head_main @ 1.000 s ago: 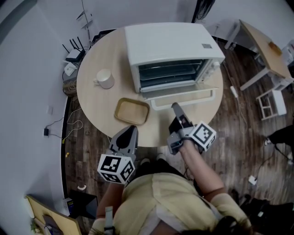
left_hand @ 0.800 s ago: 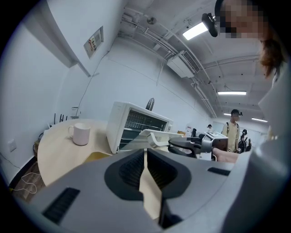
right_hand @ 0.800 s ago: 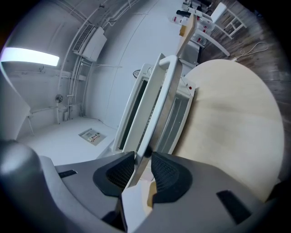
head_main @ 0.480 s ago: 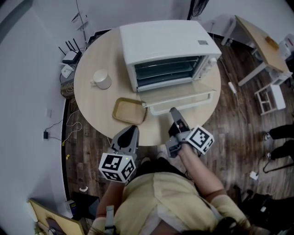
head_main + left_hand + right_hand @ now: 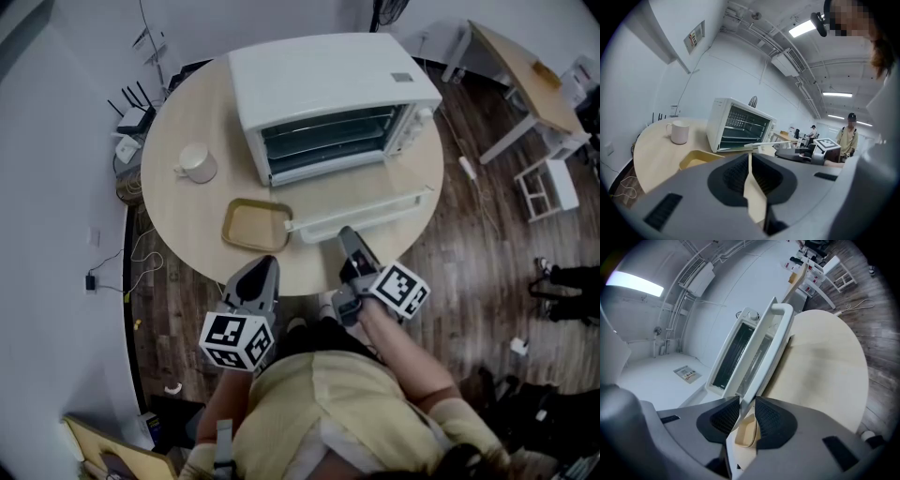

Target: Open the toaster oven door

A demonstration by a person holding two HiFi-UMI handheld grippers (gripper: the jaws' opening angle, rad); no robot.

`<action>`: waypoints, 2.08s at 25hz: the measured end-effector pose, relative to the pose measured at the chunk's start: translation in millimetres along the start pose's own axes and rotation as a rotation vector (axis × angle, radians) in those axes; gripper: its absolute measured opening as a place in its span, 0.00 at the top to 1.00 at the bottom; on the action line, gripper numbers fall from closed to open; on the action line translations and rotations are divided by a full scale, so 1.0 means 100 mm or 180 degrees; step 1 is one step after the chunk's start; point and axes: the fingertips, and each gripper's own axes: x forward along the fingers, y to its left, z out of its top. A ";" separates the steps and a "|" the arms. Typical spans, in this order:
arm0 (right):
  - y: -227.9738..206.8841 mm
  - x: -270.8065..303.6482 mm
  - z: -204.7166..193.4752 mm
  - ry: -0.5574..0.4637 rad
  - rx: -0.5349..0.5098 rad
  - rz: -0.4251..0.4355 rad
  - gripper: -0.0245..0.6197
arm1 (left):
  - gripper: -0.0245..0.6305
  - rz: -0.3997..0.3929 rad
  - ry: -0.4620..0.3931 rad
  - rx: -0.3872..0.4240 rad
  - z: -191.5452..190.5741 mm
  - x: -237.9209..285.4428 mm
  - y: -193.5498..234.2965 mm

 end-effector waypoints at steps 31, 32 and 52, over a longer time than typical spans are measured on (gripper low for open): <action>-0.52 -0.09 -0.38 0.0104 0.0069 -0.0339 0.81 | 0.96 -0.0049 0.0193 -0.0006 -0.22 0.04 -0.04; -0.54 -0.09 -0.39 0.0105 0.0062 -0.0358 0.81 | 0.96 -0.0049 0.0198 -0.0005 -0.22 0.04 -0.04; -0.60 -0.10 -0.44 0.0093 -0.0065 -0.0343 0.81 | 0.96 -0.0076 0.0285 -0.0016 -0.32 0.09 -0.04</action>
